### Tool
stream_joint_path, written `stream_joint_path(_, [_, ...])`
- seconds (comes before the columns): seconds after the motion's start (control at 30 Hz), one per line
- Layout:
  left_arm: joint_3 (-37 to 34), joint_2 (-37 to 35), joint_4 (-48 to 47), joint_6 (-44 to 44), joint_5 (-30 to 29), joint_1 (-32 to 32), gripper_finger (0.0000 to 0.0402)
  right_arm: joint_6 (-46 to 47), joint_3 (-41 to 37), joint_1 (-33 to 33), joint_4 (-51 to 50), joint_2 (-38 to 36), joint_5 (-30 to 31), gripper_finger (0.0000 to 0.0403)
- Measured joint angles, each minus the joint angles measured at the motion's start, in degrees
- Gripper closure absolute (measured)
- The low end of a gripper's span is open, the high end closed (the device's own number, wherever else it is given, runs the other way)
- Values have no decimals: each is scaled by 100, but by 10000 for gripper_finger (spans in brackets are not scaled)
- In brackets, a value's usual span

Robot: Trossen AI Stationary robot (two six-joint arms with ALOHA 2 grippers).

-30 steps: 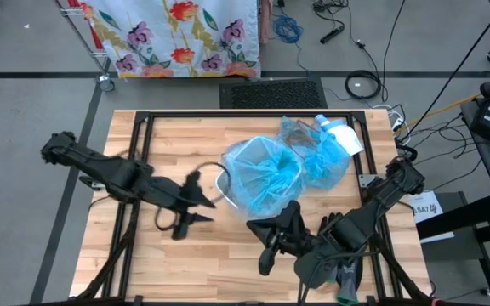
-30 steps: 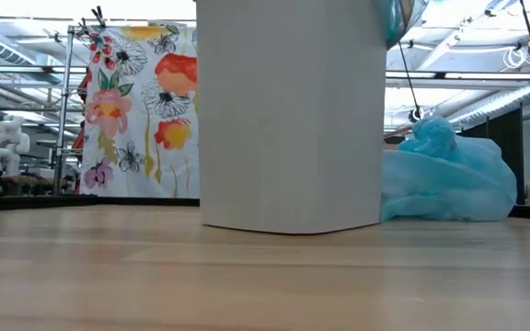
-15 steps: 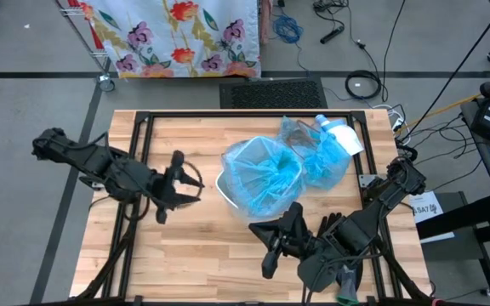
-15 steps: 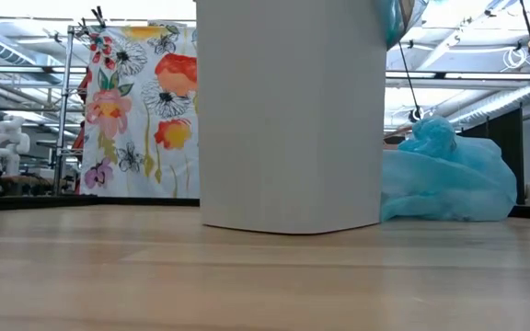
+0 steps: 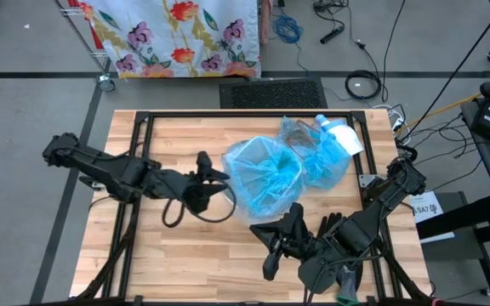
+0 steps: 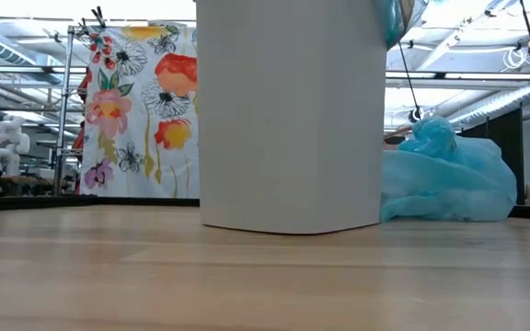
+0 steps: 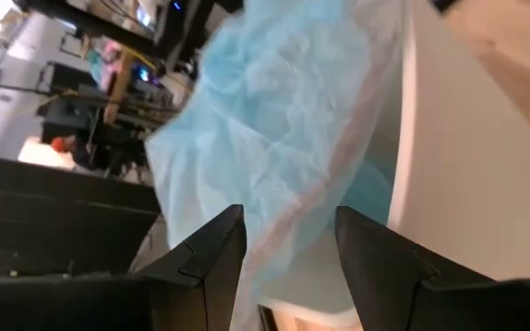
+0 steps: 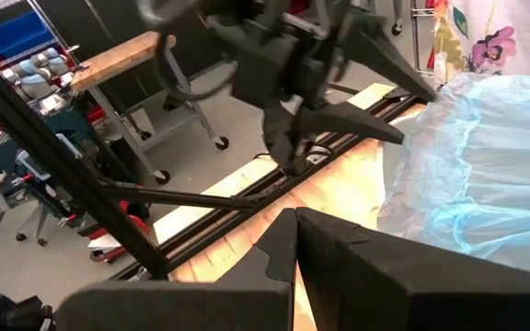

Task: Place trash/remove bag and relplace
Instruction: Insert the new blue trash bag into the white trash bin

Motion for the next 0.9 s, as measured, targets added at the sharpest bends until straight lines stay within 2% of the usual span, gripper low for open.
stream_joint_path(0.17, [9,172,66,2,-26,206,231,-9,0,45,2,0,0,403])
stream_joint_path(0.27, [11,215,150,2,-101,342,248,-9,0,44,0,0,0,403])
stream_joint_path(0.63, [9,225,297,0,-80,614,387,-119,0,42,-66,0,2,403])
stream_joint_path(0.9, [320,82,-327,-160,-424,451,398,-119,0,42,-110,0,4,403])
